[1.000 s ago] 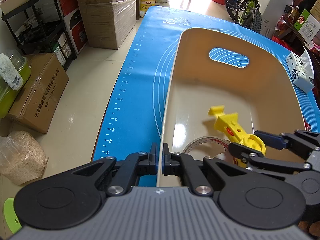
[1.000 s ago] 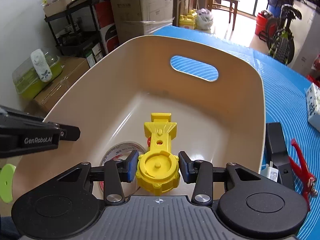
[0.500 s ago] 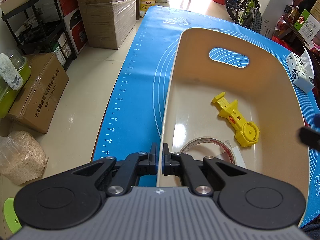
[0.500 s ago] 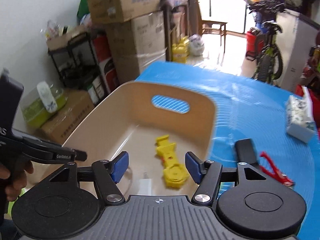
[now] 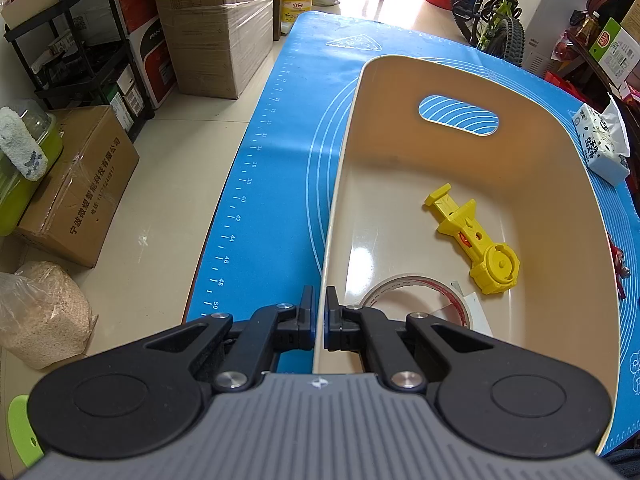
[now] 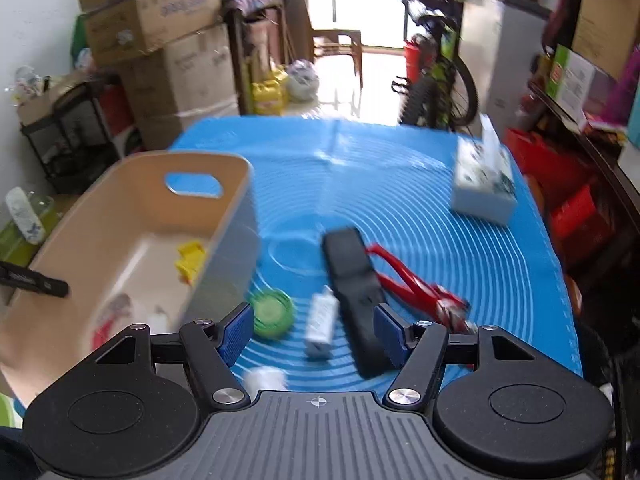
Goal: Organize rigid objects
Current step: 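Move the right tool back to the white pill bottle and grasp it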
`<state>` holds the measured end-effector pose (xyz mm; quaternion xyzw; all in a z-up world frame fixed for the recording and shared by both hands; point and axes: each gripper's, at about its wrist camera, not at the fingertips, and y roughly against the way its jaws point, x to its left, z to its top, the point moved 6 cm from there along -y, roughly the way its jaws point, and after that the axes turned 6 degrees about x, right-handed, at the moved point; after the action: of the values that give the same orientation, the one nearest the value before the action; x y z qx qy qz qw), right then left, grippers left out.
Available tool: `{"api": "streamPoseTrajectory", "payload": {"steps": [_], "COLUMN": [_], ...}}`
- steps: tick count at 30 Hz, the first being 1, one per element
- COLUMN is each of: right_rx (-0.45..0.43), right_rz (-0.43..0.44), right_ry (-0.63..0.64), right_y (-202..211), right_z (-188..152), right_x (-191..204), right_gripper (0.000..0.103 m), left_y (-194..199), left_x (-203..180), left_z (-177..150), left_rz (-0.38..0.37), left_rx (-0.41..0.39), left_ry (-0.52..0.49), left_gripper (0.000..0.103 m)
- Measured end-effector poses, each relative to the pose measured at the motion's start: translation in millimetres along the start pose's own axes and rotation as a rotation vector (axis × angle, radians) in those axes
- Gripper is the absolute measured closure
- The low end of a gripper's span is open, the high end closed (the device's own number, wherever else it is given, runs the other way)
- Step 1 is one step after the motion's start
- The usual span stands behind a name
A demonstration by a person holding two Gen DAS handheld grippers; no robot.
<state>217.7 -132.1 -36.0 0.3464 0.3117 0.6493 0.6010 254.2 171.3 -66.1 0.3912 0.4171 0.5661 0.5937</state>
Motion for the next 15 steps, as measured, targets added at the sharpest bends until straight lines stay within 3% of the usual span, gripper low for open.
{"api": "streamPoseTrajectory", "payload": {"steps": [15], "right_rx": [0.125], "right_rz": [0.035], "right_ry": [-0.027], "right_y": [-36.0], "right_z": [-46.4], "right_x": [-14.3], "right_gripper": [0.03], "left_y": [0.4], "left_x": [0.4], "left_z": [0.1], "left_rz": [0.0], "left_rx": [0.0], "left_ry": [0.0], "left_gripper": [0.098]}}
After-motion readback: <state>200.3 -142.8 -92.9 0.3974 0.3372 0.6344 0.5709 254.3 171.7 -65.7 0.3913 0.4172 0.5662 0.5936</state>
